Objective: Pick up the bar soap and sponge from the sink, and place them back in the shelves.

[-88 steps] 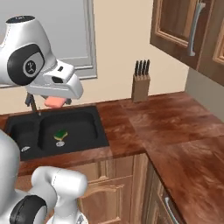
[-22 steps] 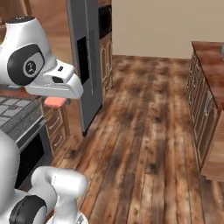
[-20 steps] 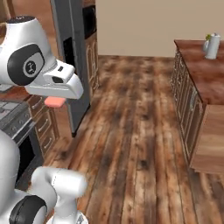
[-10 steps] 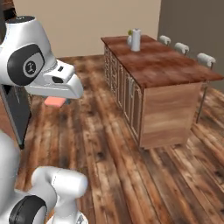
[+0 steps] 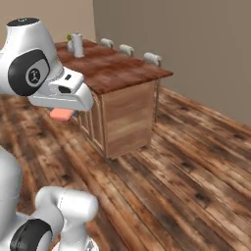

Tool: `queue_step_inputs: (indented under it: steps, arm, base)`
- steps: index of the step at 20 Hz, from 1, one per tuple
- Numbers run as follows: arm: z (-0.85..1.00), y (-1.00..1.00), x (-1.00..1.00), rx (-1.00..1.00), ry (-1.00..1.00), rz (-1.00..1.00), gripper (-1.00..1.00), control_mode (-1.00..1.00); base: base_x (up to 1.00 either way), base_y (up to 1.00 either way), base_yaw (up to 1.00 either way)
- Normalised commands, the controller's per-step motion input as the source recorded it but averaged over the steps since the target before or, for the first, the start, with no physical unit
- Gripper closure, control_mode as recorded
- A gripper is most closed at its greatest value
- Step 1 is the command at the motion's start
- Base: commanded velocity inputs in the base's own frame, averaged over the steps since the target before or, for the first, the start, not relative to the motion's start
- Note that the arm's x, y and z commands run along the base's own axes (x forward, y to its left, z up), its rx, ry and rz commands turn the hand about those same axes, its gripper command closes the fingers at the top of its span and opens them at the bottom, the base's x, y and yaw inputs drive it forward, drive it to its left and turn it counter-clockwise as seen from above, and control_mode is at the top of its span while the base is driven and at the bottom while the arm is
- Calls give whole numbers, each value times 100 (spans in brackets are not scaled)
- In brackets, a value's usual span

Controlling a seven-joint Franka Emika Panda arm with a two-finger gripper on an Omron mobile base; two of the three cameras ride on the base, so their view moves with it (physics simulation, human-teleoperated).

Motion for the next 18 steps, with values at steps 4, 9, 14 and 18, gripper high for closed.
queue_step_inputs:
  steps: [4,9,14,18]
  arm:
    - [0,0,0,0,0,0,100,100]
    - [0,0,0,0,0,0,100,100]
    - [0,0,0,0,0,0,100,100]
    - [0,0,0,0,0,0,100,100]
  base:
    - [13,0,-55]
    - [11,0,-54]
    - [15,0,-53]
    - [18,0,-51]
